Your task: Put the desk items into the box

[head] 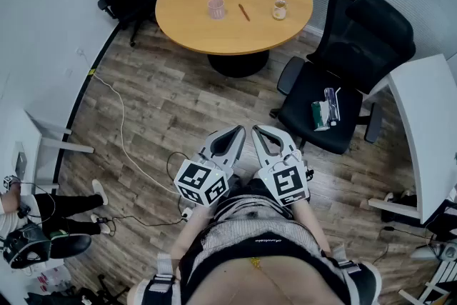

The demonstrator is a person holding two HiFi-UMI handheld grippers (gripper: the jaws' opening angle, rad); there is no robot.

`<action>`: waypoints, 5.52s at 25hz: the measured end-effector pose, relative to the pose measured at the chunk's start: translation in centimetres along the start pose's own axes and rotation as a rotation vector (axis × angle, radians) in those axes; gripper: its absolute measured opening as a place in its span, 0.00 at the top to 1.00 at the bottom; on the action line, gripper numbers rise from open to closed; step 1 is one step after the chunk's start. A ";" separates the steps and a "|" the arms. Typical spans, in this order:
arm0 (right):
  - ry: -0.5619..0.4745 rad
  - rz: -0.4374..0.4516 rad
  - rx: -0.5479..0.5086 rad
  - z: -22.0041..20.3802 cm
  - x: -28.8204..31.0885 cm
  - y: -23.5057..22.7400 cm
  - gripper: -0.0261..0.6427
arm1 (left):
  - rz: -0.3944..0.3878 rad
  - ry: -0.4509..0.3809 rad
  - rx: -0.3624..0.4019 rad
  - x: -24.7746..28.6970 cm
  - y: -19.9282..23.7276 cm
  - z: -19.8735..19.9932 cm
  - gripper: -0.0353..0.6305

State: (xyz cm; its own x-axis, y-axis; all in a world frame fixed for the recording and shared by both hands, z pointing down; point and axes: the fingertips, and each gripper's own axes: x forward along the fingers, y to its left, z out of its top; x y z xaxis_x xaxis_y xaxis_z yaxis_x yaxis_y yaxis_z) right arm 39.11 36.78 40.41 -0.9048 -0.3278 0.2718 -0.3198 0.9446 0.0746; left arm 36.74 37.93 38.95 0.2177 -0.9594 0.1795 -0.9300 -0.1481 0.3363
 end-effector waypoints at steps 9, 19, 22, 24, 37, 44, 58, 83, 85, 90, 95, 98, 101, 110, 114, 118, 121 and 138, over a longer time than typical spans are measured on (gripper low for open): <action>-0.006 -0.007 0.016 -1.5 -2.3 -1.7 0.93 | -0.032 0.026 -0.015 1.6 -2.2 -1.4 0.92; -0.001 -0.049 0.029 -2.9 -3.8 -3.8 0.93 | -0.052 0.037 -0.003 4.0 -3.9 -2.4 0.92; 0.007 -0.054 0.030 -2.8 -2.6 -3.9 0.93 | -0.056 0.025 -0.015 4.2 -2.6 -2.0 0.92; 0.011 -0.049 0.027 -2.6 -1.2 -3.9 0.93 | -0.057 0.018 -0.019 4.3 -1.4 -1.8 0.92; 0.013 -0.030 -0.020 2.0 12.7 -4.2 0.93 | -0.100 0.028 0.023 5.9 11.0 3.1 0.92; 0.026 -0.022 -0.021 3.5 18.0 -3.8 0.93 | -0.106 0.044 -0.003 6.1 16.4 4.5 0.92; 0.022 -0.069 -0.030 4.1 22.8 -2.4 0.93 | -0.125 0.039 -0.019 4.9 21.3 5.7 0.92; 0.002 0.037 -0.031 5.7 29.1 -3.1 0.93 | -0.027 0.022 -0.057 6.7 26.7 7.6 0.92; 0.001 0.048 -0.024 6.0 30.3 -4.0 0.93 | -0.017 0.025 -0.051 7.8 27.6 8.2 0.92; 0.000 0.081 -0.012 6.5 33.4 -6.3 0.93 | 0.000 0.022 -0.040 10.4 29.7 10.0 0.92; -0.004 0.128 0.014 7.3 36.4 -7.9 0.93 | 0.029 0.033 -0.060 12.5 32.3 10.8 0.92; -0.003 0.137 0.006 7.6 37.9 -9.2 0.93 | 0.038 0.041 -0.064 13.8 33.6 11.3 0.92; 0.003 0.145 -0.001 7.6 38.8 -10.4 0.93 | 0.048 0.038 -0.069 15.0 34.6 11.8 0.92; 0.014 0.153 -0.011 7.0 40.4 -15.1 0.93 | 0.066 0.024 -0.052 19.3 35.6 12.8 0.92; 0.008 0.163 -0.015 7.2 41.2 -16.5 0.93 | 0.072 0.012 -0.054 20.9 35.9 13.3 0.92; 0.006 0.183 -0.020 7.2 41.8 -17.1 0.93 | 0.081 -0.004 -0.061 21.8 36.2 13.7 0.92; 0.009 0.199 -0.024 6.8 42.0 -17.7 0.93 | 0.092 -0.014 -0.060 22.4 36.2 13.7 0.92; 0.028 0.214 -0.043 6.5 43.4 -18.6 0.93 | 0.118 -0.050 -0.098 23.4 38.0 13.9 0.92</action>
State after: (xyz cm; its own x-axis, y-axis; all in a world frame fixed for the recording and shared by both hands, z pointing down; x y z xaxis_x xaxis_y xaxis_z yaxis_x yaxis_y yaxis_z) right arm 3.89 4.89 44.56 -0.9423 -0.1200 0.3126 -0.1088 0.9926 0.0530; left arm 2.38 6.55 43.02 0.0911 -0.9798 0.1778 -0.9144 -0.0116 0.4046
